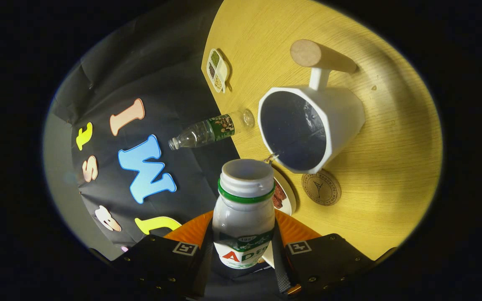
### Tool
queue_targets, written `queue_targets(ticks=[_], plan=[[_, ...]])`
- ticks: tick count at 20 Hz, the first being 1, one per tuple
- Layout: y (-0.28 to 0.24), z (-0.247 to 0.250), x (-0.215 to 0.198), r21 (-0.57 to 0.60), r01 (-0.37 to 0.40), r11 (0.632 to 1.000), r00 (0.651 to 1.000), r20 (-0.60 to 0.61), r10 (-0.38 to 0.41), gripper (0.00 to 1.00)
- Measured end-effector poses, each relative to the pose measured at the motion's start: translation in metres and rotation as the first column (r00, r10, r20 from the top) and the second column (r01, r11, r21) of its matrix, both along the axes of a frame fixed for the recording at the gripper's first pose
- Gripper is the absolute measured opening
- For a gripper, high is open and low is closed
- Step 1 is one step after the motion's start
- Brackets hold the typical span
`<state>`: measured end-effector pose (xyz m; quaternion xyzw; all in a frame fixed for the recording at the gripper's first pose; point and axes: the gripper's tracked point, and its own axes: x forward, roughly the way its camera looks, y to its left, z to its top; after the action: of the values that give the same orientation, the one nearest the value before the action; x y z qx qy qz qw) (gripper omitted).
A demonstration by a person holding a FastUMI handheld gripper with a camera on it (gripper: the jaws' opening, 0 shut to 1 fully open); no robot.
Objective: Take the bottle from table, then pour the juice into the cup, finally place the bottle on the coaster
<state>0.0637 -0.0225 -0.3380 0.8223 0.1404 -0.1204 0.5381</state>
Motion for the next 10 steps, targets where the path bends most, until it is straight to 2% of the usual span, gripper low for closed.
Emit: queue_targets(ticks=[10], plan=[[-0.0037, 0.0025, 0.0072, 0.067, 0.045, 0.997, 0.999, -0.008, -0.045, 0.63]])
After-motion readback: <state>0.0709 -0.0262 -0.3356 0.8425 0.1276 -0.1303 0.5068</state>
